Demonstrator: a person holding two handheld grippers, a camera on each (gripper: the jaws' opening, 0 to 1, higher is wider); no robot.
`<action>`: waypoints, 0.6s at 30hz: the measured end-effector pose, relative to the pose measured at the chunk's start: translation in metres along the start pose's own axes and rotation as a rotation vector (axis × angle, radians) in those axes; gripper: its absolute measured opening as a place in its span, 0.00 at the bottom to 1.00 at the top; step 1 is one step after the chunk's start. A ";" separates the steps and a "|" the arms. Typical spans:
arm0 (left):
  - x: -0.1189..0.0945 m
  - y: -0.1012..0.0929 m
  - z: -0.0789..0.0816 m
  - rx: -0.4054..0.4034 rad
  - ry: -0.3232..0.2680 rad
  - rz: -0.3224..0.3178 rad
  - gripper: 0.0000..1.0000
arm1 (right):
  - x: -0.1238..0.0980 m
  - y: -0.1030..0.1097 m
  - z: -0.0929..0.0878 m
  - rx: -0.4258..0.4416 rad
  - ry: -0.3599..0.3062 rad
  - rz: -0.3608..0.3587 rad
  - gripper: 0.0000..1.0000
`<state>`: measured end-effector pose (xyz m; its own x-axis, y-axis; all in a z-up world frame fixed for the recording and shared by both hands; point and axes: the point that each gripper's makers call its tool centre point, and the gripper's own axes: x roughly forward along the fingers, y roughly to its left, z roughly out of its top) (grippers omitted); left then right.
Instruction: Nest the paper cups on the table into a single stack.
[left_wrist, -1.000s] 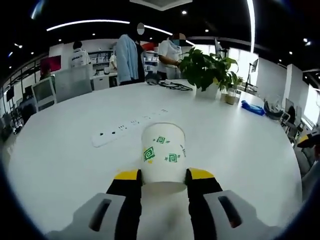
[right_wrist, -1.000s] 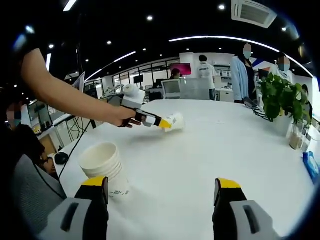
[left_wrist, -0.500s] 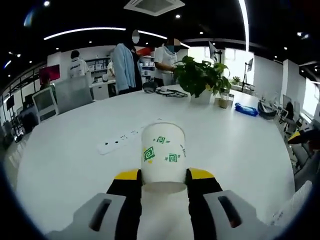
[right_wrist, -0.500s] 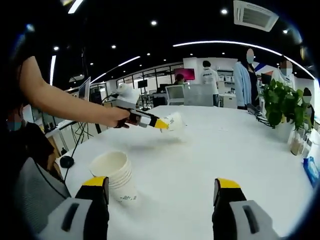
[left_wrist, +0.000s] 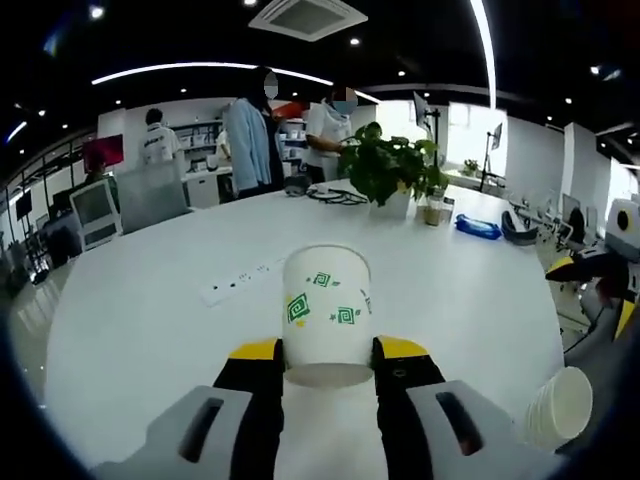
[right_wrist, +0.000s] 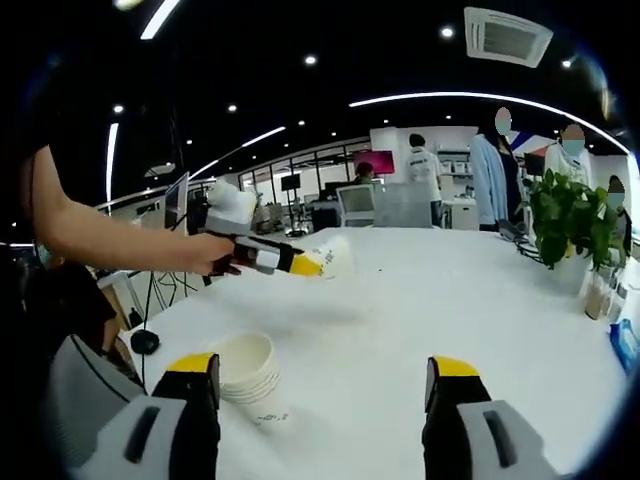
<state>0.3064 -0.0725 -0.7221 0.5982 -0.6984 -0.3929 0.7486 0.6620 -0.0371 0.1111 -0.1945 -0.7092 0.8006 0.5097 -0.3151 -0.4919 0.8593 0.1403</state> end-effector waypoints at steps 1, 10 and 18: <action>-0.004 -0.002 0.000 -0.002 -0.002 -0.004 0.34 | 0.000 0.000 0.004 0.001 -0.010 0.003 0.84; -0.037 -0.013 0.004 0.020 -0.021 -0.020 0.34 | 0.000 0.006 0.026 0.030 -0.061 0.033 0.81; -0.065 -0.036 -0.003 0.022 -0.035 -0.049 0.34 | 0.004 0.015 0.041 0.017 -0.085 0.068 0.76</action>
<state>0.2402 -0.0503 -0.6980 0.5701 -0.7391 -0.3589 0.7830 0.6210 -0.0350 0.1211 -0.1773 -0.6700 0.7918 0.5682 -0.2241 -0.5408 0.8227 0.1751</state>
